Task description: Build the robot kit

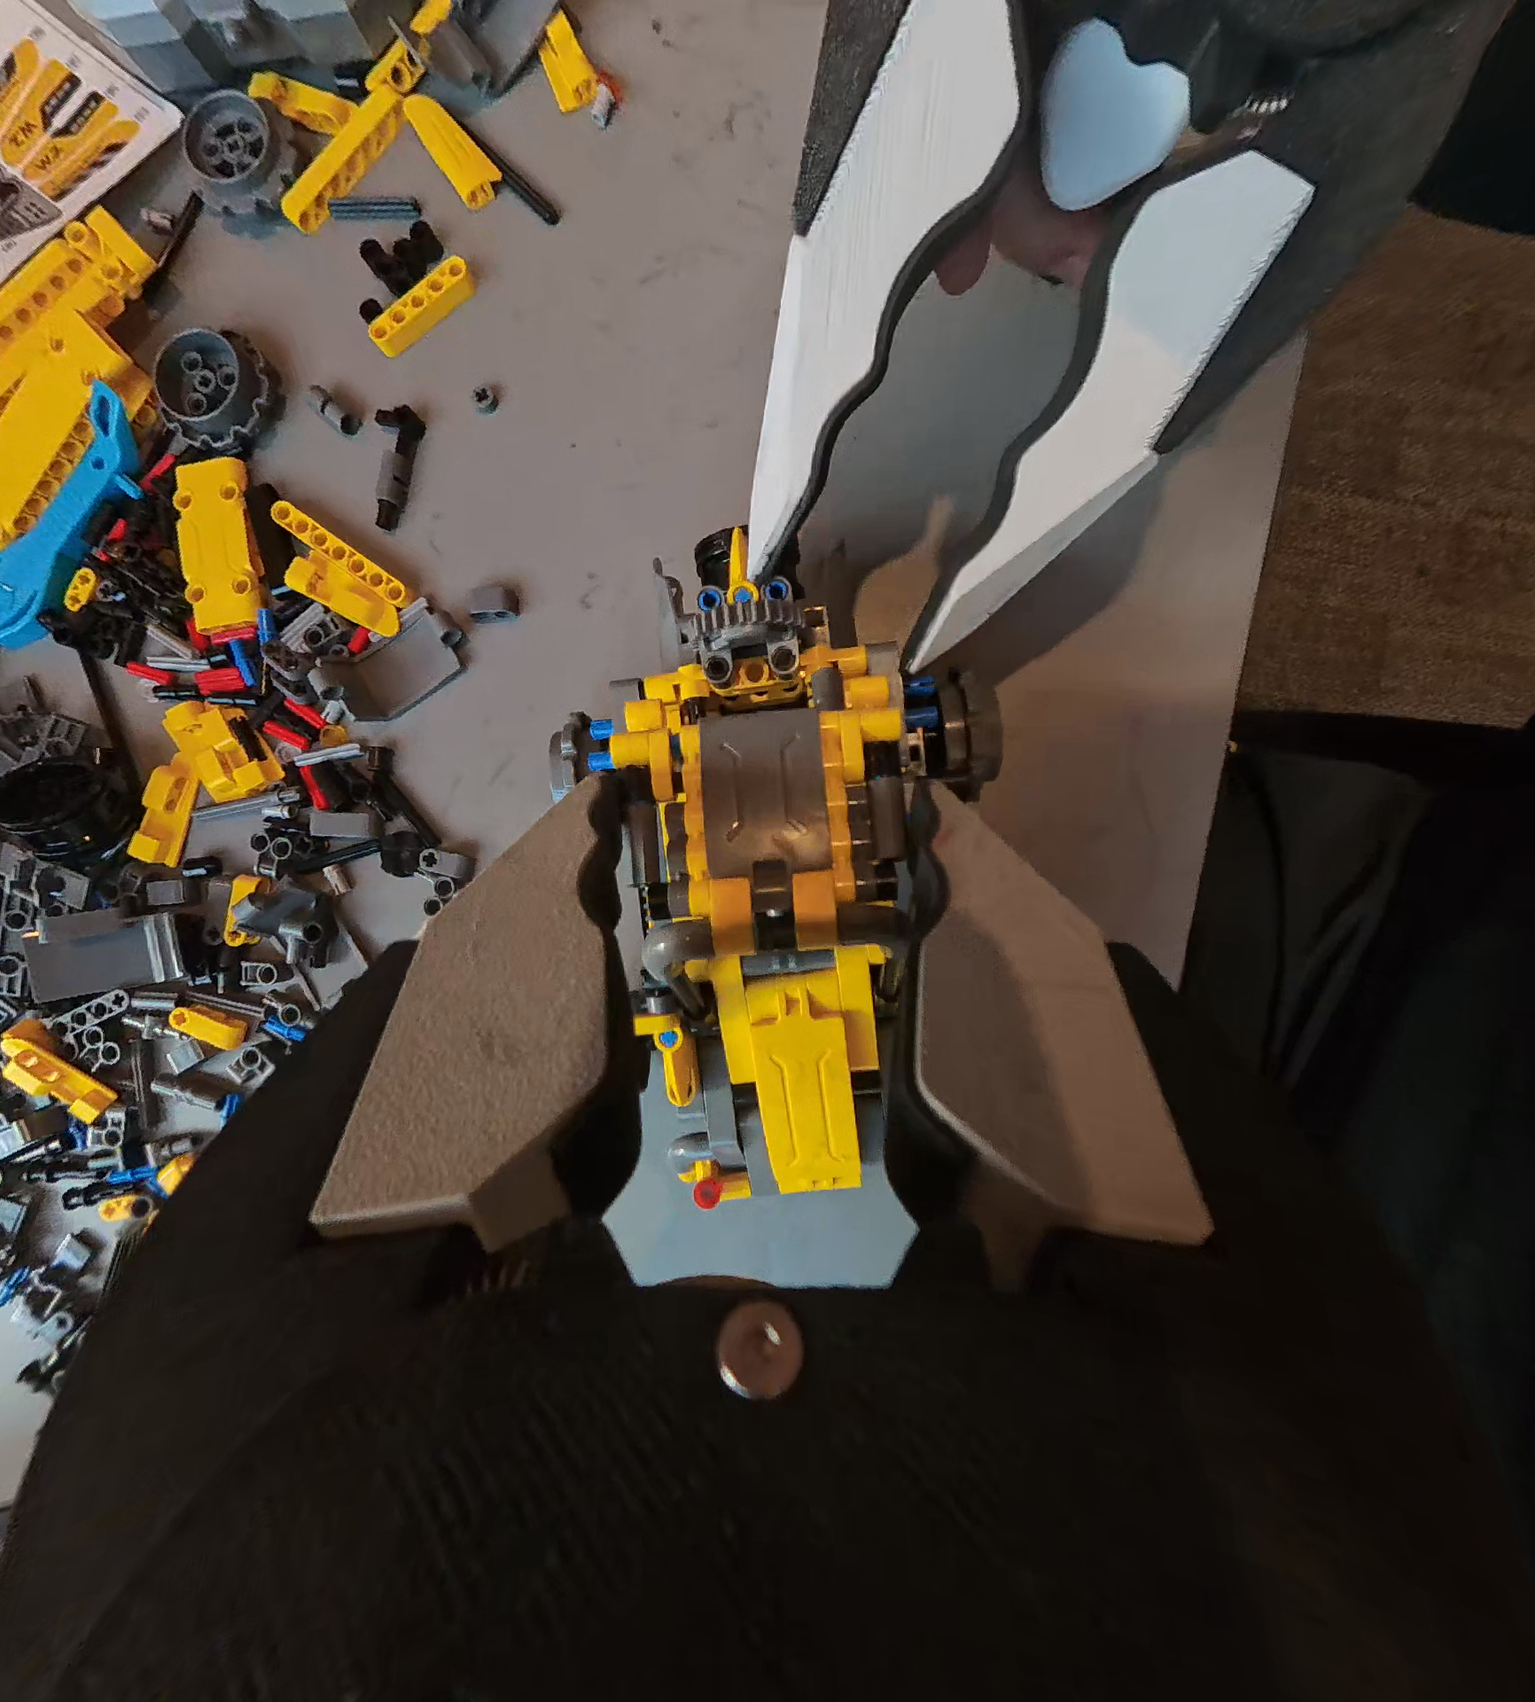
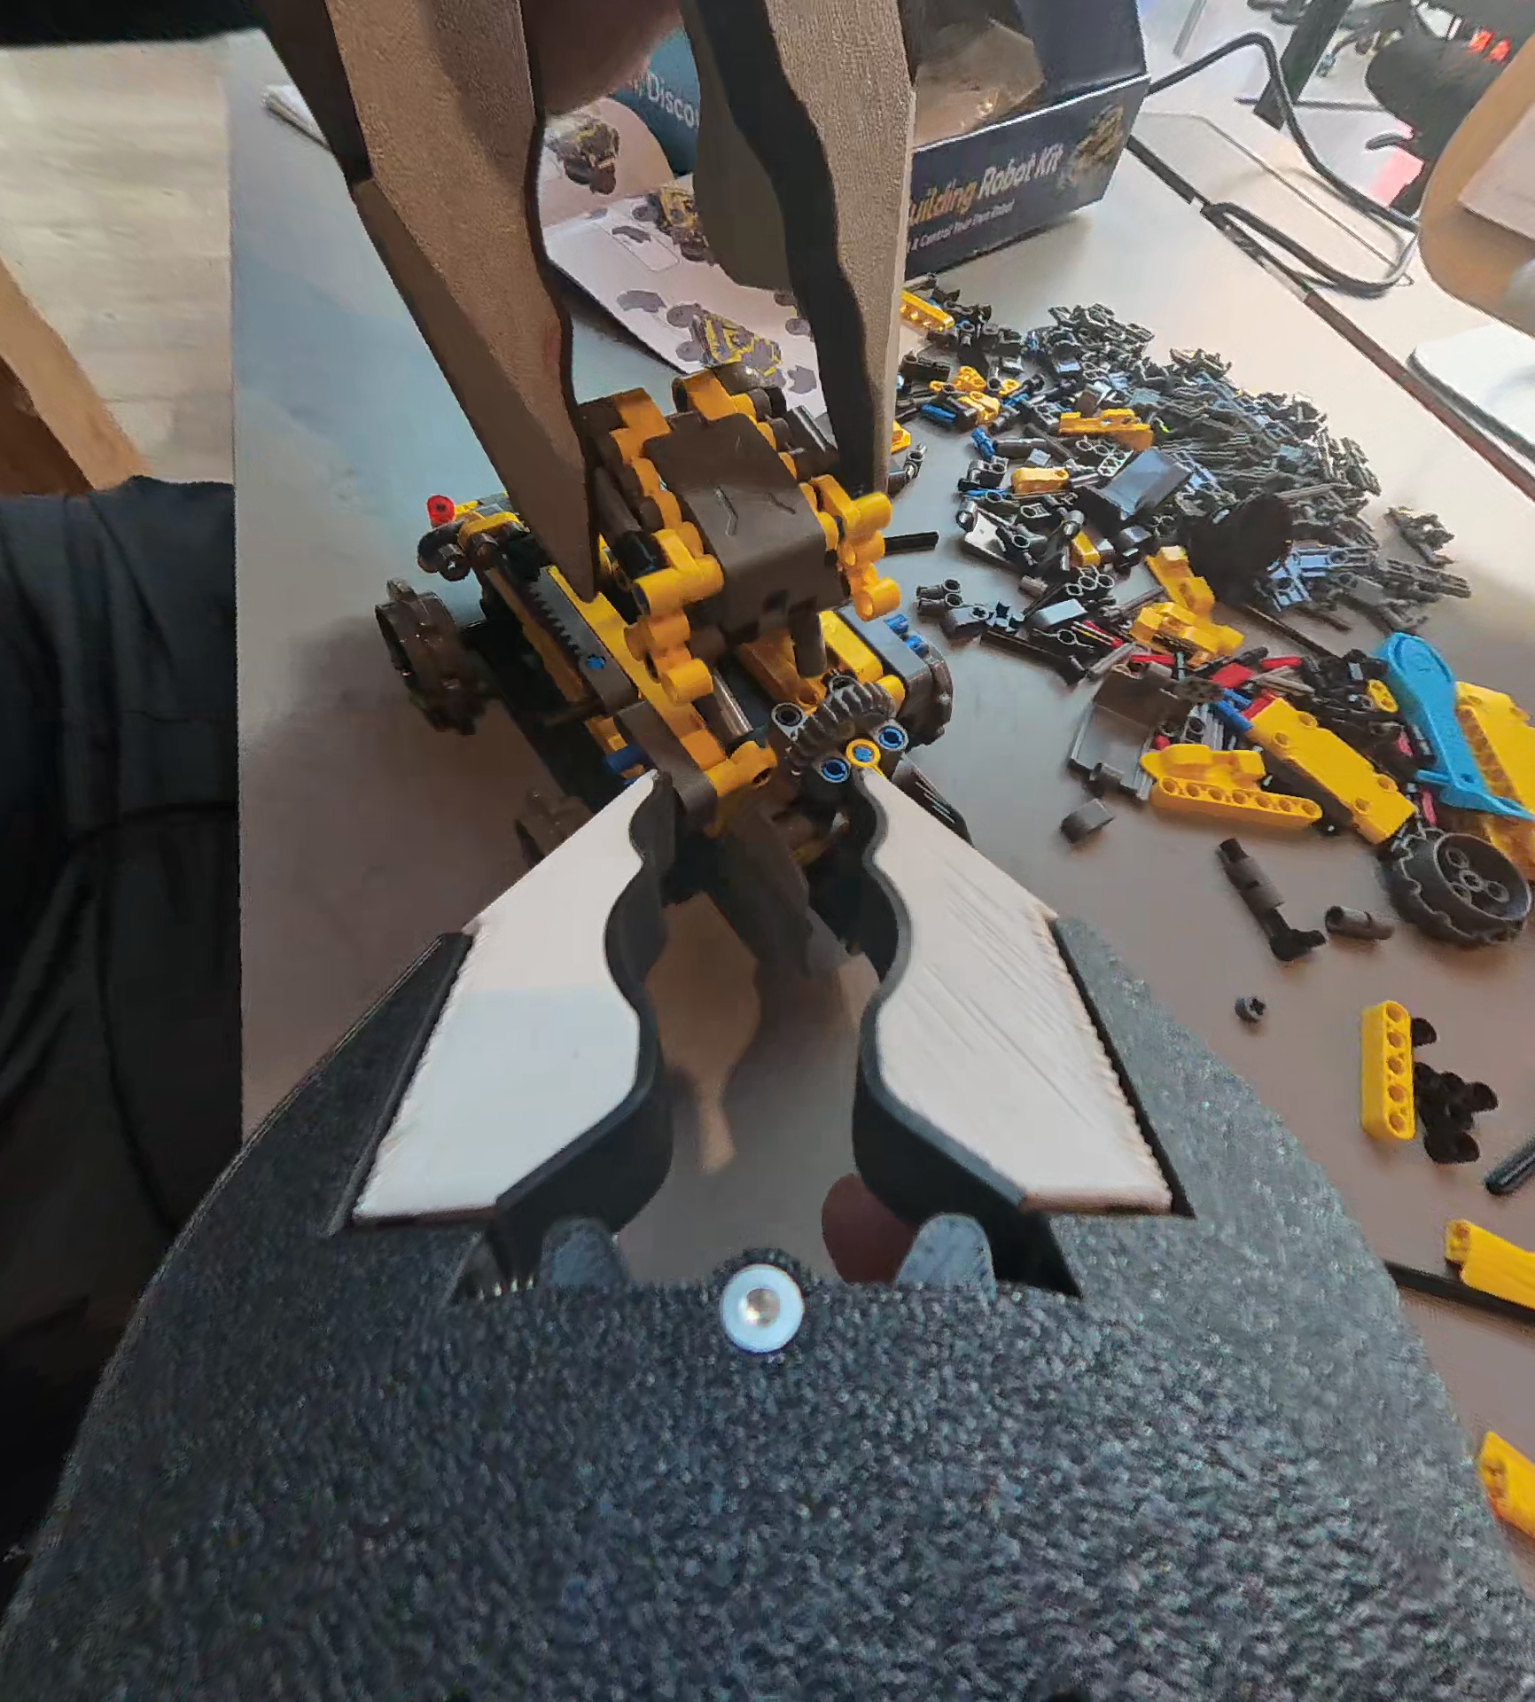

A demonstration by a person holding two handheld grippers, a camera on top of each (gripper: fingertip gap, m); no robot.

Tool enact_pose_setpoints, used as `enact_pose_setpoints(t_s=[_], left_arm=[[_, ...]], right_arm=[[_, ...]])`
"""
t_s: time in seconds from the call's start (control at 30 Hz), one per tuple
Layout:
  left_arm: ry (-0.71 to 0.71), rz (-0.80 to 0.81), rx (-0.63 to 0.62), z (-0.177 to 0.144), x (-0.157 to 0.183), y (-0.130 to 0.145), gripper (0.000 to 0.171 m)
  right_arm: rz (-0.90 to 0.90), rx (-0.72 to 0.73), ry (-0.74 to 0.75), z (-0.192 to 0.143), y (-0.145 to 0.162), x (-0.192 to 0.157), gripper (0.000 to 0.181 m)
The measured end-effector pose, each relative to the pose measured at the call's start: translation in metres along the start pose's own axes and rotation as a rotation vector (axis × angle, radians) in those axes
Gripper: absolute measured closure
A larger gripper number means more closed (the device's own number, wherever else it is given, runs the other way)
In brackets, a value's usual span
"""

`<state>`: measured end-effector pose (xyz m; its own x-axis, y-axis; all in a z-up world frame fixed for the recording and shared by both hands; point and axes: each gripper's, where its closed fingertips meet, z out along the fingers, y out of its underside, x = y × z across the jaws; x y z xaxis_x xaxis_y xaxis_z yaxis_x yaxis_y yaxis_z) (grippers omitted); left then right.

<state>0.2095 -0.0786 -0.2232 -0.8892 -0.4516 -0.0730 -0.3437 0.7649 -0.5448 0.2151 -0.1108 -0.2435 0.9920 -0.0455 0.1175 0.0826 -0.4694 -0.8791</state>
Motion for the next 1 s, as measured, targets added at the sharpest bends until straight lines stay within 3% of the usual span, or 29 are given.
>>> enact_pose_setpoints(t_s=[0.3, 0.57, 0.77, 1.0], left_arm=[[0.011, -0.006, -0.112, -0.001, -0.001, 0.004, 0.113], [-0.034, 0.041, -0.041, -0.009, -0.004, 0.008, 0.114], [-0.015, 0.043, 0.007, -0.013, -0.003, 0.009, 0.114], [-0.004, 0.074, -0.032, -0.016, -0.004, 0.016, 0.114]], right_arm=[[-0.018, 0.052, 0.026, 0.001, 0.0, -0.002, 0.147], [-0.015, 0.135, 0.094, -0.011, -0.01, 0.003, 0.149], [-0.083, 0.112, 0.078, 0.007, -0.014, -0.006, 0.152], [-0.092, 0.133, 0.109, 0.006, -0.02, 0.0, 0.151]])
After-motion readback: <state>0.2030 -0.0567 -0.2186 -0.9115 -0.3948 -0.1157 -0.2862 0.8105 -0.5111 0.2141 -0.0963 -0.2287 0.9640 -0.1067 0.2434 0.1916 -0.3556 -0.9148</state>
